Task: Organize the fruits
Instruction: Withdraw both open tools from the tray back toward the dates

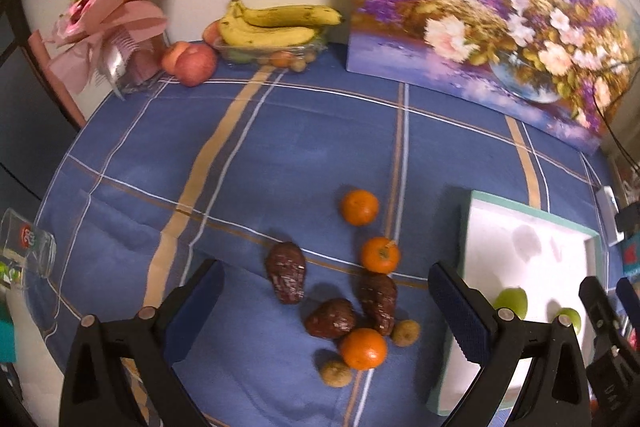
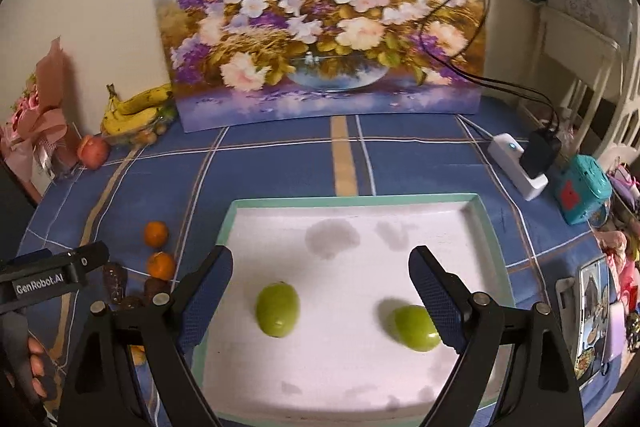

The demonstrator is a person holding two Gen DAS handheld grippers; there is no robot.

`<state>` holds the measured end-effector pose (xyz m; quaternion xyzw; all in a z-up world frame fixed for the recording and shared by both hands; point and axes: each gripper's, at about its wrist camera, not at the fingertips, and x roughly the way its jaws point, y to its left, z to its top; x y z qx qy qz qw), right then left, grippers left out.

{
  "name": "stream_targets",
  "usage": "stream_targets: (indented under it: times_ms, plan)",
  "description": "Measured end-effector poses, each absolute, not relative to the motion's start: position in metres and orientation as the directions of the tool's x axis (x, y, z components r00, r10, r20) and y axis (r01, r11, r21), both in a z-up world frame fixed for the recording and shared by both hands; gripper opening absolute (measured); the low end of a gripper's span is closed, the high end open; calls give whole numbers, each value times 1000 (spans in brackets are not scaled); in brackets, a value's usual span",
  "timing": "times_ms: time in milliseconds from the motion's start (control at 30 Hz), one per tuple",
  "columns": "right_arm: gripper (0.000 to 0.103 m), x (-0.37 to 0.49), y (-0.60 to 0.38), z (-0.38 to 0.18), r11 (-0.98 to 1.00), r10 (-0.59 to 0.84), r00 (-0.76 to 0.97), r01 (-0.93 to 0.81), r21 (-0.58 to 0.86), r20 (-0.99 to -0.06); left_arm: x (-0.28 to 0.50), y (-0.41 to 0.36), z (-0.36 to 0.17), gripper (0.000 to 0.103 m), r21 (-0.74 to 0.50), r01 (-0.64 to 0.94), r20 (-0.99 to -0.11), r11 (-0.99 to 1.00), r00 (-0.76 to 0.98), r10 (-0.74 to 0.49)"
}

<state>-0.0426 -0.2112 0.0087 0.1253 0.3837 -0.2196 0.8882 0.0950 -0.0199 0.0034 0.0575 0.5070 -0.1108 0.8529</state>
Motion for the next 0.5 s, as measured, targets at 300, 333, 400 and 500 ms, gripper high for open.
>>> stream_targets:
  times_ms: [300, 333, 400, 500]
  plan:
    - [90, -15, -184, -5, 914, -170, 624, 389, 114, -762, 112, 21, 8, 103, -30, 180, -867, 983, 484, -115]
    - [90, -13, -180, -5, 920, -144, 637, 368, 134, -758, 114, 26, 8, 103, -34, 174, -865, 984, 488, -116]
    - [90, -9, -173, -4, 931, -113, 660, 331, 153, -743, 117, 36, 10, 103, -44, 163, -861, 986, 494, -121]
    - [90, -3, -162, -1, 942, -98, 677, 300, 151, -730, 122, 54, 12, 103, -65, 133, -855, 989, 503, -124]
